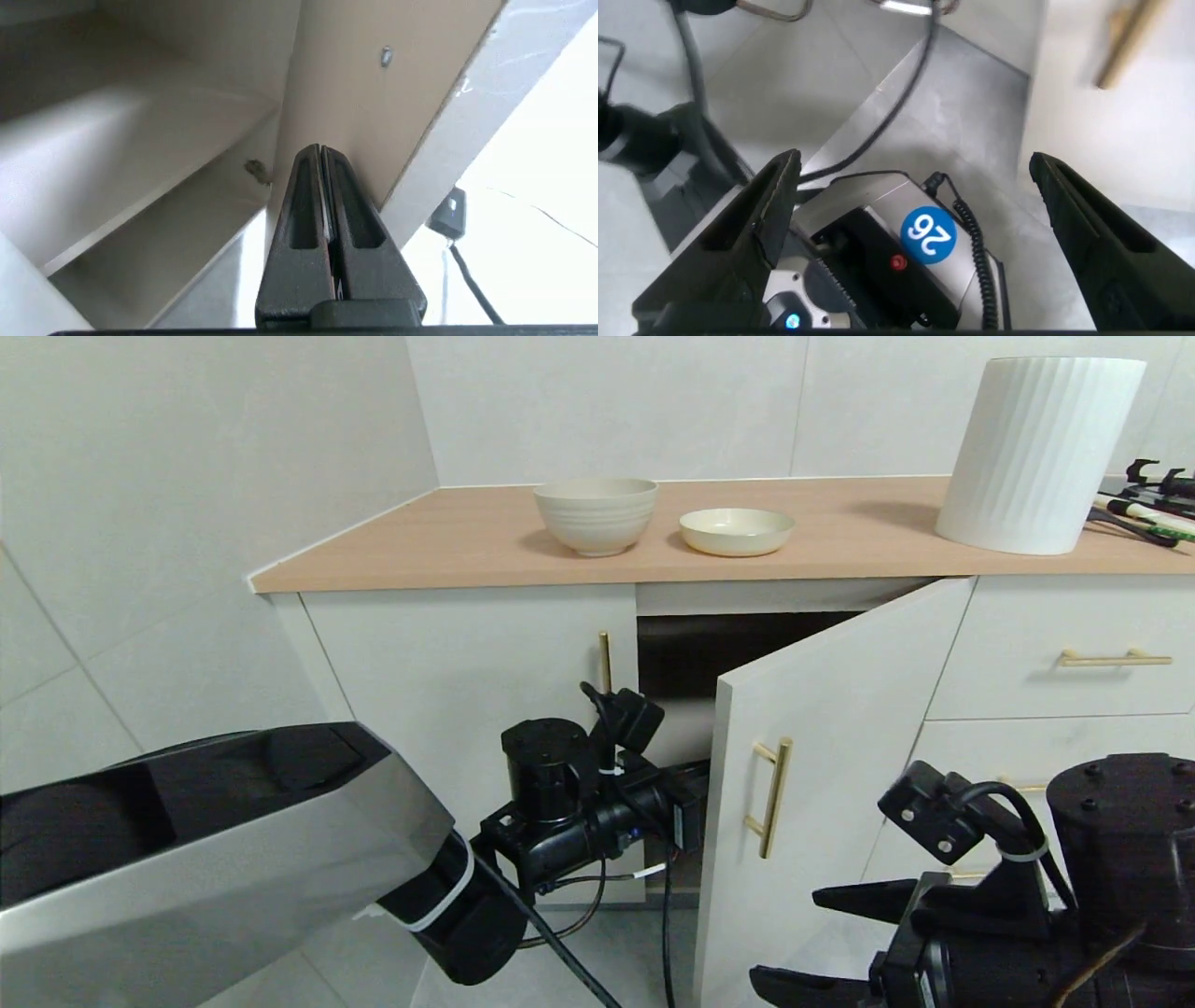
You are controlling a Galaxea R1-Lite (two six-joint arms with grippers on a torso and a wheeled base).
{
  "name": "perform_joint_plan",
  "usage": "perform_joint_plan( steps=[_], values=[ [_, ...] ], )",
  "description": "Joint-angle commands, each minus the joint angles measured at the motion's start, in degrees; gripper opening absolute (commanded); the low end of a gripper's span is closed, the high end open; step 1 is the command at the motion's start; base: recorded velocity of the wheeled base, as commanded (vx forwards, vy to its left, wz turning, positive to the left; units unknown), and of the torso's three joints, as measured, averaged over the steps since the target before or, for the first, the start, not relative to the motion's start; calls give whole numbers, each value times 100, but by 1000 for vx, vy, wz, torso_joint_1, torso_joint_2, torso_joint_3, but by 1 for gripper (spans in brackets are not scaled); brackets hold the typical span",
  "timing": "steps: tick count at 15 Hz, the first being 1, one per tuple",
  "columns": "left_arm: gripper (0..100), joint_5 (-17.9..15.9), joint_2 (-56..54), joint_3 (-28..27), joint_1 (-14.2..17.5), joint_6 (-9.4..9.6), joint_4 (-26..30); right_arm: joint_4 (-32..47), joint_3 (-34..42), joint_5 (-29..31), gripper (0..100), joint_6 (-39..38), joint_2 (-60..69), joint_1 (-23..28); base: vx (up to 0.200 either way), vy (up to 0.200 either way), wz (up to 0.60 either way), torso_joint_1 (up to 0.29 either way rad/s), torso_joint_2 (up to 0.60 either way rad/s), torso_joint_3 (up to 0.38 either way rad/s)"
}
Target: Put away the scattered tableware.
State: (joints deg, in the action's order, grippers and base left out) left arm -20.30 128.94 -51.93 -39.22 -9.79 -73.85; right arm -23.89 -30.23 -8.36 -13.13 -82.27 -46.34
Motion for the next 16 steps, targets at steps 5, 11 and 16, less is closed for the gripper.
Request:
perform_joint_plan(
  steps=[5, 11, 16],
  values=[
    [0, 413, -106, 52, -596, 47, -15, -36, 211, -87, 100, 12, 62, -561, 0, 0, 0, 0, 0, 0],
    [0, 210, -871, 974, -1844, 223, -86, -19, 984, -1159, 100, 882, 783, -1237, 0, 0, 0, 0, 0, 0],
    [0, 219, -827, 904, -1132, 205, -33, -89, 721, -1106, 100, 821, 730, -983, 0, 0, 0, 0, 0, 0]
  ],
)
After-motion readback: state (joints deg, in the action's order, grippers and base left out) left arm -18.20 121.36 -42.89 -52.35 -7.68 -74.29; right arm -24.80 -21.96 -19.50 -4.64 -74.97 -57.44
